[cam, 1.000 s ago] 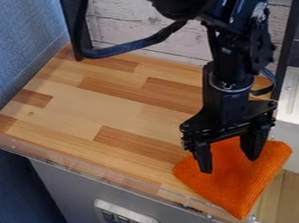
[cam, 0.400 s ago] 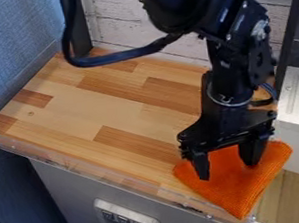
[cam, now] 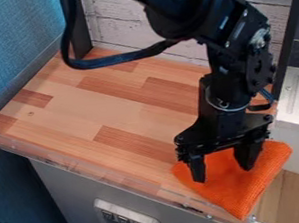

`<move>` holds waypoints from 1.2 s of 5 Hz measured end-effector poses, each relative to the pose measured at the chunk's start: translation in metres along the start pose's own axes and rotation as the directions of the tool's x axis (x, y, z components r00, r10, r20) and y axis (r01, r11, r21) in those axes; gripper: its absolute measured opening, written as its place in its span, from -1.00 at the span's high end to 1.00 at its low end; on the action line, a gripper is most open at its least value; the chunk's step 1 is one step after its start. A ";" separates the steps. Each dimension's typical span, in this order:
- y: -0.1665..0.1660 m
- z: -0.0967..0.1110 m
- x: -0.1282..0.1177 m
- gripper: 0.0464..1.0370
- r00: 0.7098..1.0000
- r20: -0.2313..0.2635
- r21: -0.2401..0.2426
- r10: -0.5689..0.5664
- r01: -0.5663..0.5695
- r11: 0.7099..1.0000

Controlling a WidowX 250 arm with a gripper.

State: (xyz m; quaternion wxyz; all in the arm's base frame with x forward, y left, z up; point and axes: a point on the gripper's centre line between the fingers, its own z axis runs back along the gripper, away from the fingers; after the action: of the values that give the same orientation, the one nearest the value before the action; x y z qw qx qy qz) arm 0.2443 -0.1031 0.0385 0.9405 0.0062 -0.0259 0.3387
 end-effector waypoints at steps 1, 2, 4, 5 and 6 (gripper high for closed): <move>-0.004 0.002 0.002 -0.92 1.000 -0.007 0.025 -0.005 0.005 1.000; -0.009 0.004 0.004 -0.92 1.000 -0.022 0.052 -0.019 0.020 0.998; -0.017 0.003 0.009 -0.92 0.998 -0.067 0.063 -0.019 0.023 0.998; -0.018 0.004 0.010 -0.92 0.996 -0.087 0.055 -0.009 0.014 0.998; -0.018 0.004 0.010 -0.81 0.994 -0.105 0.043 -0.009 0.014 0.999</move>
State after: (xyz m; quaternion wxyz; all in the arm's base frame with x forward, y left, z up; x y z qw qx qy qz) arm 0.2634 -0.1109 0.0427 0.9421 0.0091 0.0307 0.3337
